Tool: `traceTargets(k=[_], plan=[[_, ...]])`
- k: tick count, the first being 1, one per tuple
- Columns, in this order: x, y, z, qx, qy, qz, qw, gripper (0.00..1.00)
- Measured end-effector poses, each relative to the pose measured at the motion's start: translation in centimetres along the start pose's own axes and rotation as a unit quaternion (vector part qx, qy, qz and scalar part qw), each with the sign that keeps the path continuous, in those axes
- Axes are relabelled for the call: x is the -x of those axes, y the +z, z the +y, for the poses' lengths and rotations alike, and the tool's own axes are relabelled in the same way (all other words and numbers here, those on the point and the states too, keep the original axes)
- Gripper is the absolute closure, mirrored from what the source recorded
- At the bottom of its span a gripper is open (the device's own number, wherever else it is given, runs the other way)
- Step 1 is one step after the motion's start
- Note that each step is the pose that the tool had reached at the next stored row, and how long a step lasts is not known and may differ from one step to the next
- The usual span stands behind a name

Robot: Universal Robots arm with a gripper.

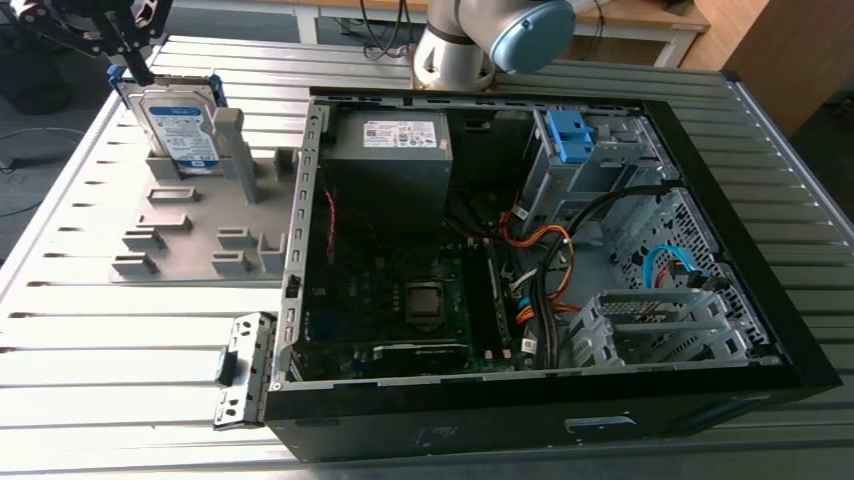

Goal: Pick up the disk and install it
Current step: 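Pick up the disk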

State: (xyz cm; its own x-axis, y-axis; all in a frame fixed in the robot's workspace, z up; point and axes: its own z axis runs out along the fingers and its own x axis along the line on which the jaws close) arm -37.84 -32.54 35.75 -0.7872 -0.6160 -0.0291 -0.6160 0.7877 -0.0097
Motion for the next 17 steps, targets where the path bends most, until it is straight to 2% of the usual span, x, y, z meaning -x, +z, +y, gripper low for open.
traceTargets(k=[17], plan=[[0.00,0.00,0.00,0.0010,-0.033,-0.0003,0.99944,0.89]])
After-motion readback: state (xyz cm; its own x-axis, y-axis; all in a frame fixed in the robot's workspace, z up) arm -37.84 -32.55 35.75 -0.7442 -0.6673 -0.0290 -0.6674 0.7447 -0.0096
